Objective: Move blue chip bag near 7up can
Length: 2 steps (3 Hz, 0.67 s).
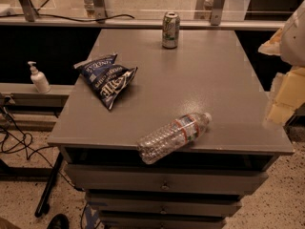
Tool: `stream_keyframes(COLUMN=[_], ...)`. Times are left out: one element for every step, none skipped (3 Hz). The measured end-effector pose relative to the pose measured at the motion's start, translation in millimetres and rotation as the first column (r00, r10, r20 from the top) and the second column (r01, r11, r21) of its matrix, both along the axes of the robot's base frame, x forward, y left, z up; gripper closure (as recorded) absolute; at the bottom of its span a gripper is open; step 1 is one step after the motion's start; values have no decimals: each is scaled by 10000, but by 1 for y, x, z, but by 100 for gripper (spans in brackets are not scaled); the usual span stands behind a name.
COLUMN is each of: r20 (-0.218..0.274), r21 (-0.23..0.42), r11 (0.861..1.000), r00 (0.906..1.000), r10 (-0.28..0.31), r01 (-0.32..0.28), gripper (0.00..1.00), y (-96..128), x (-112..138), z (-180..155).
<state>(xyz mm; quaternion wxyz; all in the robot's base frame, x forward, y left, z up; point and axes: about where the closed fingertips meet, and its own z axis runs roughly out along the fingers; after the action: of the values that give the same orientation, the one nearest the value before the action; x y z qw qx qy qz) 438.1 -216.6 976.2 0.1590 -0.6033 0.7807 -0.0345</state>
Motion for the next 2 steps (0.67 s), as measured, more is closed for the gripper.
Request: stream_keyframes(r20=[0,138], r21=[0,198], r11=[10000,9998], r00=[10000,9999], r10=[0,41], r01=[0,-44], gripper=[0,0], y=[0,8], x=[0,5], z=[0,-1])
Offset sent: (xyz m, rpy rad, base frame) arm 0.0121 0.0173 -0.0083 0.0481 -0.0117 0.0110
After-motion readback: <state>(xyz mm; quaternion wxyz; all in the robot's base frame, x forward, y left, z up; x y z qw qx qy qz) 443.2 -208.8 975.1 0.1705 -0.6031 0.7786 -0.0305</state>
